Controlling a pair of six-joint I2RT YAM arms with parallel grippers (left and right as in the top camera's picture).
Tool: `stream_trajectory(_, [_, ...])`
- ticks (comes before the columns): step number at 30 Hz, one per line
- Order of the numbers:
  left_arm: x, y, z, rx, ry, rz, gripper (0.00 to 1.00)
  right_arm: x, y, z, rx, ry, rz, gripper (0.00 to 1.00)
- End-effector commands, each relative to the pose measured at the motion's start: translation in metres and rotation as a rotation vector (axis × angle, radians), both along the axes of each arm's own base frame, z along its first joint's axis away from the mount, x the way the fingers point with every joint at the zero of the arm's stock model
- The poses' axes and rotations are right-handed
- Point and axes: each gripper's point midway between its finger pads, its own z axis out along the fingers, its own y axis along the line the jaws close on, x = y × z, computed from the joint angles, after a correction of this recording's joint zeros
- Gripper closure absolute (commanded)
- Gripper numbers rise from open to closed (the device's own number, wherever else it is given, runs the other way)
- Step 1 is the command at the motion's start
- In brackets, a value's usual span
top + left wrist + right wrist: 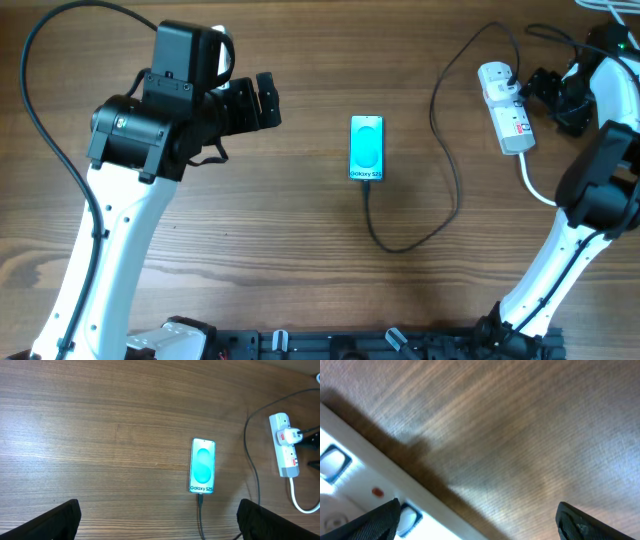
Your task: Plug charger to phone and switch on socket
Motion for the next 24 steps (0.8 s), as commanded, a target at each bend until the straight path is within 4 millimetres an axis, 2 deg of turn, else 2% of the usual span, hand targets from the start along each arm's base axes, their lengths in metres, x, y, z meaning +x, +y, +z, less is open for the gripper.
stream_trajectory(1, [0.000, 0.002, -0.001, 0.004, 0.002, 0.019, 0.00, -0.025, 0.029, -0.027, 0.078, 0.117, 0.075, 0.00])
stream_trajectory(7, [0.000, 0.002, -0.001, 0.004, 0.002, 0.019, 0.00, -0.026, 0.030, -0.027, 0.083, 0.120, 0.075, 0.00])
stream_trajectory(11, [0.000, 0.002, -0.001, 0.004, 0.001, 0.018, 0.00, -0.022, 0.041, -0.024, 0.142, 0.098, 0.082, 0.00])
stream_trajectory(14, [0.000, 0.002, -0.001, 0.004, 0.002, 0.019, 0.00, -0.025, 0.036, -0.008, 0.132, 0.102, 0.053, 0.00])
stream_trajectory(17, [0.000, 0.002, -0.001, 0.004, 0.001, 0.018, 0.00, -0.025, 0.028, 0.030, 0.117, 0.040, -0.003, 0.00])
stream_trajectory(20, [0.000, 0.002, -0.001, 0.004, 0.002, 0.019, 0.00, -0.025, 0.029, 0.084, 0.077, -0.056, 0.009, 0.00])
stream_trajectory(22, [0.000, 0.002, -0.001, 0.004, 0.001, 0.018, 0.00, -0.033, 0.036, 0.124, 0.062, -0.114, 0.018, 0.00])
stream_trajectory(24, [0.000, 0.002, -0.001, 0.003, 0.001, 0.019, 0.00, -0.051, 0.053, 0.170, 0.044, -0.165, 0.041, 0.00])
